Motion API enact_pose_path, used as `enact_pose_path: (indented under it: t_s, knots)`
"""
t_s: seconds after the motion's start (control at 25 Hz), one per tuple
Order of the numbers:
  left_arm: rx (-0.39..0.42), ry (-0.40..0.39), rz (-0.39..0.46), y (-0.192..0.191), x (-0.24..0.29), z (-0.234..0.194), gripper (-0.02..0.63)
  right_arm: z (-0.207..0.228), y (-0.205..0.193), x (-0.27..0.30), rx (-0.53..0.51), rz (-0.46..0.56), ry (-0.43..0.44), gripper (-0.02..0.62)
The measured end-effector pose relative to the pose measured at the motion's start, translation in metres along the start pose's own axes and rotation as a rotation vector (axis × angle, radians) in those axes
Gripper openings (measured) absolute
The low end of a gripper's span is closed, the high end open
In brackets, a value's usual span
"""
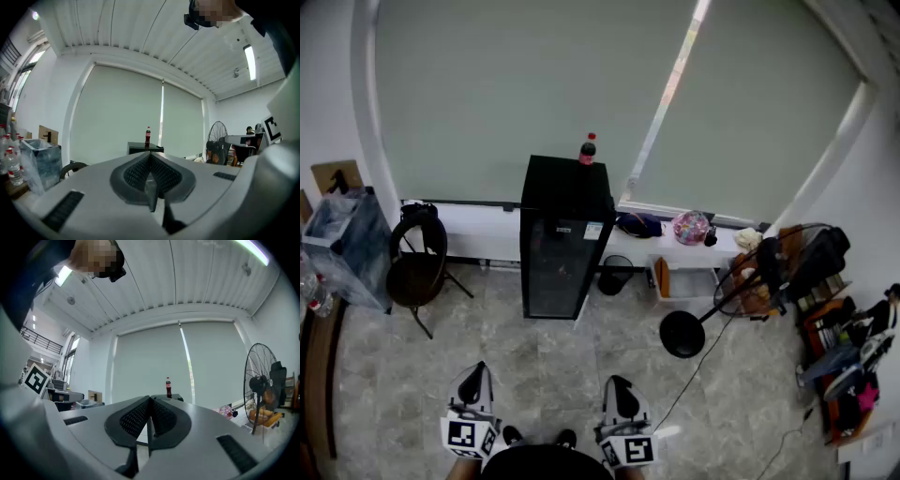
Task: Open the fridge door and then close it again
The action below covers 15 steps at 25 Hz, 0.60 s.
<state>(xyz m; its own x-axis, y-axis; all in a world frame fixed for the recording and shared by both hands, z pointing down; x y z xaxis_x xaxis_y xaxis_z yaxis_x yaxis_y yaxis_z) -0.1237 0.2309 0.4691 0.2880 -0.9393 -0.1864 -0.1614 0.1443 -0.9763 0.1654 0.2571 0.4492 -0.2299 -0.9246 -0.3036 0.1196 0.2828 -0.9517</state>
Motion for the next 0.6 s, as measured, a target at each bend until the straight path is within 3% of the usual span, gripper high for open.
enact_pose_path:
  t_s: [0.6]
  knots:
    - [-0.007,-0.024,0.004,-0.0027,0.0022,-0.0011,0.008,0.0026,-0.0097,-0.0036,0.006,-0.019,-0.017,0.009]
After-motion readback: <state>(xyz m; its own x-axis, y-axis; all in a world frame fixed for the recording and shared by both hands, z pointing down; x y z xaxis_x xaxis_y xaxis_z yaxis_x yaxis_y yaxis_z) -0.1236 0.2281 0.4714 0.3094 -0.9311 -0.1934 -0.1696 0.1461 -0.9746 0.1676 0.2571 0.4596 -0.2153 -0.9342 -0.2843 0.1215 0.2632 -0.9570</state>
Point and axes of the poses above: the fingertips, and each gripper's own axes: x forward along the fingers, z to its right, y out of its top, the point moved 4 cm from there along -x, backward along the fingers, and after that the axes turned 14 degrees about z, right-handed, at the moved point
